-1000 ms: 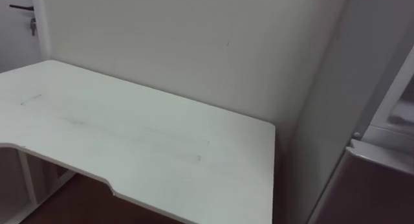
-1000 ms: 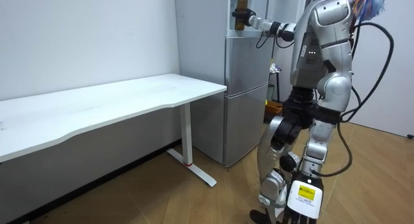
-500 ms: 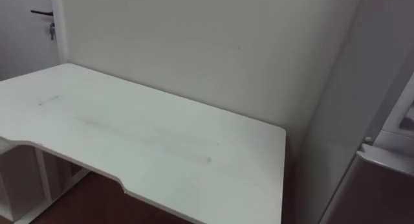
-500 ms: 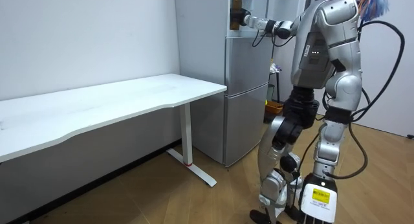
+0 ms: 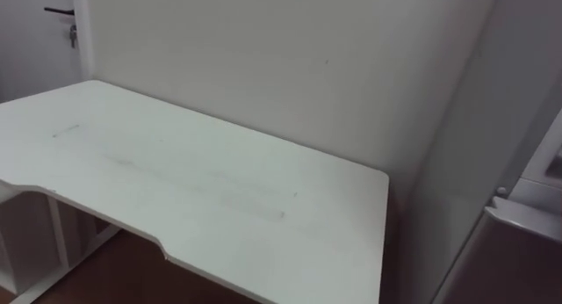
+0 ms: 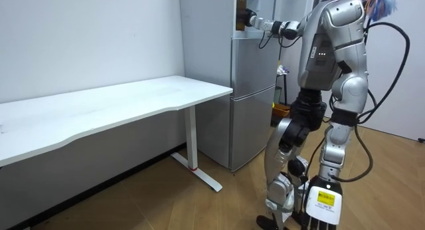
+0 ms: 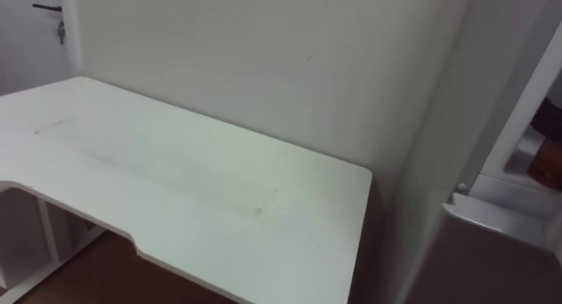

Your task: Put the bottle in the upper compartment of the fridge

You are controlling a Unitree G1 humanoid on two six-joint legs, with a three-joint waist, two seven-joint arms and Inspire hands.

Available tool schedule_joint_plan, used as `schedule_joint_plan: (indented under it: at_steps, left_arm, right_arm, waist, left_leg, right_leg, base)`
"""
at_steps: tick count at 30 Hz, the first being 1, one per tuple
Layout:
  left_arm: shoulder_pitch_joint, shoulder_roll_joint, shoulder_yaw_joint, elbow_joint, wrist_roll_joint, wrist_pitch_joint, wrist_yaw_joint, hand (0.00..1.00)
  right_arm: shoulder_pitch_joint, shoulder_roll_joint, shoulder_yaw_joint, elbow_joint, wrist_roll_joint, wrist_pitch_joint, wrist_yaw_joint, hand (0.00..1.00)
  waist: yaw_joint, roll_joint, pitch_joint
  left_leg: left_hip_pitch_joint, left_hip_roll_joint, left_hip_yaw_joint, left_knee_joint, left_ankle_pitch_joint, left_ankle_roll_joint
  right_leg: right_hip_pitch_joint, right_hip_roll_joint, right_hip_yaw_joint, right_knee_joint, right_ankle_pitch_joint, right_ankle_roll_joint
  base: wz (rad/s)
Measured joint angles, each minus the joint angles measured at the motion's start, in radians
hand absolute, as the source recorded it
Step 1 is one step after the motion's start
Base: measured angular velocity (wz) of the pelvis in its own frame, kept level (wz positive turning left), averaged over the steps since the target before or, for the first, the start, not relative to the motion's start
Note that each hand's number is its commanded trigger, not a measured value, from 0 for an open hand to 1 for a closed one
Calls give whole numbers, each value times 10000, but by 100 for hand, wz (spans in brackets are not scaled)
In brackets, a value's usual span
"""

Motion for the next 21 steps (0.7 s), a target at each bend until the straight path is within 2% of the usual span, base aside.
schedule_joint_plan:
  at_steps: [10,21]
  left_arm:
    - [1,1,2,-105,2,-7,9,0]
    - [4,-13,10,-176,8,-25,229,0]
  right_arm:
    - [-165,-1,79,309,-3,-60,464,0]
    - [-164,-2,82,325,276,-57,876,0]
  waist:
    - [-24,33,-7]
    - [-45,178,-12]
  left_leg:
    - [-10,23,57,-30,-28,-23]
    - [65,31,112,-138,-24,-19]
  right_leg:
    - [-27,2,5,-6,-3,-43]
    - [-6,12,96,34,32,-55]
  base:
    - [0]
    - [-1]
